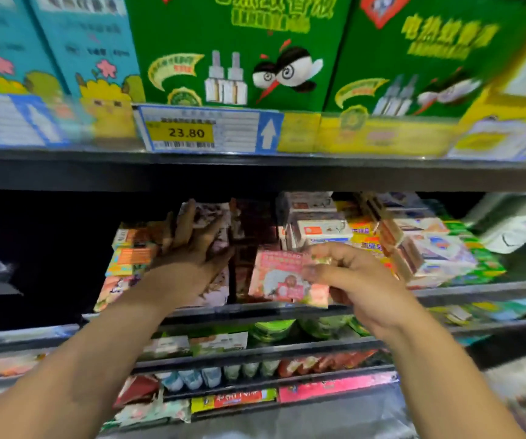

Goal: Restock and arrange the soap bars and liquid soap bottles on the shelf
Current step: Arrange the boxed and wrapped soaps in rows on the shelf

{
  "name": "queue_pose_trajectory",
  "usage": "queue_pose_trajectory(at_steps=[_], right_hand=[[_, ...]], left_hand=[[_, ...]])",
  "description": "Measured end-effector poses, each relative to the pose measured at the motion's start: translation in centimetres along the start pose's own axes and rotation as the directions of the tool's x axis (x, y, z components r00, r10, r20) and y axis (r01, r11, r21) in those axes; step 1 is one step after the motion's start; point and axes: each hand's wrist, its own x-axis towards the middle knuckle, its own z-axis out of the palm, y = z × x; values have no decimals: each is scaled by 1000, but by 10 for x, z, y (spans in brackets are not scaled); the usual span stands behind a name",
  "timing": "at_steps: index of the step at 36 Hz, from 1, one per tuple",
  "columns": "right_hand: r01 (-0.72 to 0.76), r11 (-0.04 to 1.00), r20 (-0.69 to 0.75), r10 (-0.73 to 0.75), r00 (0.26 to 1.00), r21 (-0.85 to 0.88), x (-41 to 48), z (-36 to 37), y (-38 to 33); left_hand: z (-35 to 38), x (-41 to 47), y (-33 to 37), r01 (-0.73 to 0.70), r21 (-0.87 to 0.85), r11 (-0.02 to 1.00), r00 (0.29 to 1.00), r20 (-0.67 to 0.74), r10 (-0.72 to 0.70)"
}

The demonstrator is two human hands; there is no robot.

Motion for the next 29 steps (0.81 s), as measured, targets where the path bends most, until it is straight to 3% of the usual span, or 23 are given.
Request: queue_pose_trajectory(at_steps=[2,4,7,10,12,15,19,26,29], right_hand=[[8,997,21,-9,1000,76,-10,0,1],[9,993,16,-11,1000,118,-16,0,6],[-25,980,-10,27,1000,198,-21,4,10],[-73,933,42,62,997,351,-27,15,14],[-94,909,72,71,995,407,-32,24,16],[-120,900,83,94,992,419,-39,32,22],[-91,928,91,62,994,361,-41,34,29],[134,976,154,-161,975,172,-37,45,33],[171,978,50,-178,983,117,-36,56,37]], left_hand=[[-3,-4,-1,11,-173,985,1000,-22,-15],[-11,-15,1,-145,-158,977,986,-105,129],[-23,-40,19,-363,-198,910,931,-103,349],[-24,-60,35,-467,-243,850,883,-70,464],[-23,-65,38,-469,-301,830,880,-83,467],[-26,-69,39,-364,-461,809,928,-104,358],[-30,-77,41,-24,-658,753,993,70,93],[-35,-85,58,231,-887,401,964,152,-220],[-32,-88,53,249,-872,421,940,114,-321]])
